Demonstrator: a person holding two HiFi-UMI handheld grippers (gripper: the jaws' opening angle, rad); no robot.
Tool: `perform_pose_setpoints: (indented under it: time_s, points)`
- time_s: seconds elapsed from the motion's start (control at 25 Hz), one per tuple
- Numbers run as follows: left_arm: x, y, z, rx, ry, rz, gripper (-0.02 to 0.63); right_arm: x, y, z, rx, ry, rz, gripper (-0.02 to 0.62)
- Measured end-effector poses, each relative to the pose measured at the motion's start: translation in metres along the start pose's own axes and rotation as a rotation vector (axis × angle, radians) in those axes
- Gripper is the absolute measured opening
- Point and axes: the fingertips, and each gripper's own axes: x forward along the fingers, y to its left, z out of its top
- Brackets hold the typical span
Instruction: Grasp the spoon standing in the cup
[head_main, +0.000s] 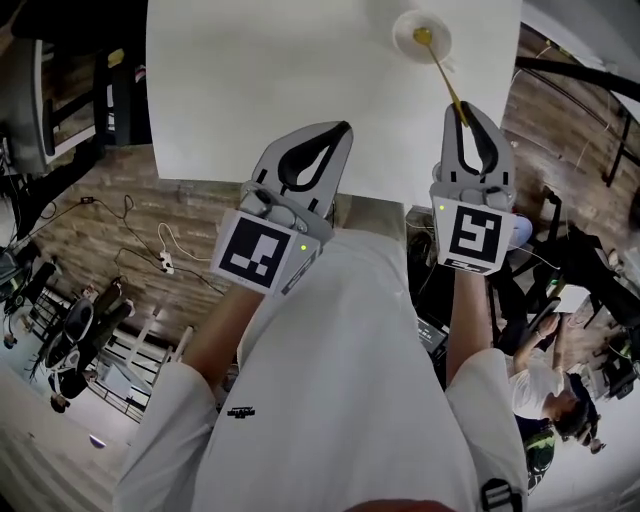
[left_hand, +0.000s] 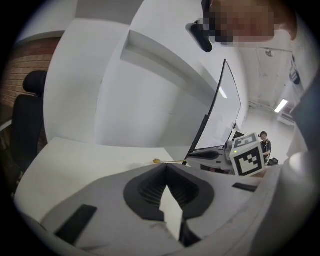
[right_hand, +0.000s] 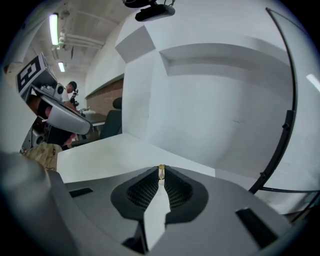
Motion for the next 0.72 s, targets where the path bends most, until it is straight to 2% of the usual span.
perform_pose_setpoints:
  time_s: [0.12, 0.24, 0.72]
  points:
    - [-0.017, 0.001, 0.006, 0.015, -0.021, -0.013, -0.014, -0.018, 0.009, 0.009, -0.006, 0.005, -0.028, 0.038]
    - [-0.039, 0.006, 0.012, 0.022, -0.047, -0.022, -0.014, -0.034, 0.021, 0.023, 0.04, -0.048, -0.072, 0.038]
    - [-0.127, 0.01, 0.028, 0.061, -0.179, -0.061, -0.014, -0.119, 0.088, 0.06, 0.093, -0.152, -0.187, 0.038]
